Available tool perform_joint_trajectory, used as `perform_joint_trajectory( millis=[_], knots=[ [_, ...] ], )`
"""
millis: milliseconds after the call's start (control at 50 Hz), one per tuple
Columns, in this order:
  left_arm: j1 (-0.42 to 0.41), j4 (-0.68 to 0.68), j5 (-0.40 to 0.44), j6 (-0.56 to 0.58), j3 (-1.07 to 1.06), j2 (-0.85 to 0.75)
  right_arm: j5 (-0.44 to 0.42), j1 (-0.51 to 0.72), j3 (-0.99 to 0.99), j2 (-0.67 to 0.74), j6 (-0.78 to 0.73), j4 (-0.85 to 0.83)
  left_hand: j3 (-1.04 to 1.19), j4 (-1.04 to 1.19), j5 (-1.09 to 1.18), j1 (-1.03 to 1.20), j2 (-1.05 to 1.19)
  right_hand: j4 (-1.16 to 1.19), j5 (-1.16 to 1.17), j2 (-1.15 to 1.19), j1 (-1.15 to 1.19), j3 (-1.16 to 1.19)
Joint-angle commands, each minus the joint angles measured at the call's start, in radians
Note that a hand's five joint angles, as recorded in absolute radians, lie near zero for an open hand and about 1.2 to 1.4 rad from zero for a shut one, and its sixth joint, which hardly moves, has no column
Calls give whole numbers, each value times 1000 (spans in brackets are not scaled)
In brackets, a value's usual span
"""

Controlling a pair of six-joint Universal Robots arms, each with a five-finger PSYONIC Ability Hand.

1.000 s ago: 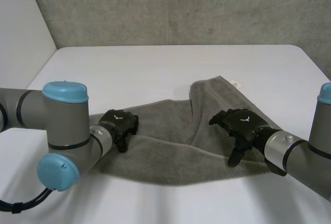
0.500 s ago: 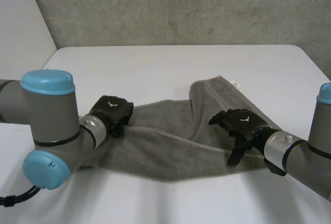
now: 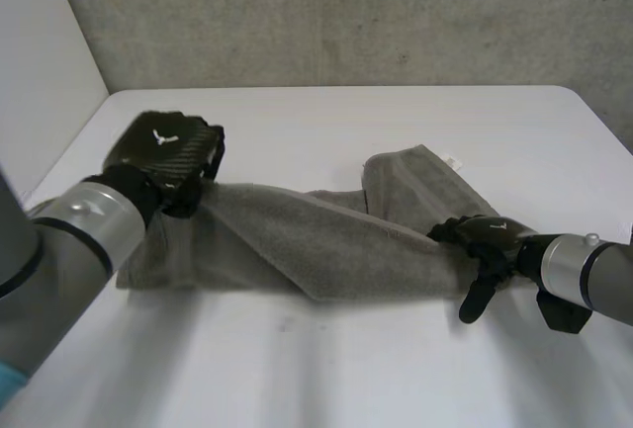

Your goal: Fold the laundry

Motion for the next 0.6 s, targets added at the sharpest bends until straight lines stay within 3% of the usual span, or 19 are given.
perform_joint_trajectory(
  millis=[20,40,60,80,240,360,400,460,600],
  knots=[
    [4,2,3,1,-54,94,47,-1,-37,70,-17,-86,186,180,213,255,181,446,442,452,470,456],
    [5,3,1,1,-63,100,67,-1,-52,82,-20,-115,186,180,213,255,181,774,769,780,798,784],
    [5,4,1,1,-63,100,67,-1,-52,82,-20,-115,186,180,213,255,181,777,773,783,801,787],
    [11,7,1,3,-73,101,85,-3,-66,89,-34,-138,186,180,213,255,181,1162,1158,1169,1187,1173],
    [100,48,4,6,-126,98,140,-18,-98,24,-181,-157,186,180,213,255,181,1166,1162,1173,1191,1177],
    [125,50,53,7,-123,101,128,-18,-108,-186,-240,-98,186,180,213,255,181,1166,1162,1173,1191,1177],
    [139,50,75,10,-116,104,116,-18,-155,-288,-255,-1,186,180,213,255,181,1166,1162,1173,1191,1177],
    [171,40,82,12,-110,104,108,-22,-207,-335,-286,140,186,180,213,255,181,1166,1162,1173,1191,1177],
    [192,-28,98,17,-119,-2,110,-13,-175,-292,-537,372,186,180,213,255,181,1166,1162,1173,1191,1177]
  ],
)
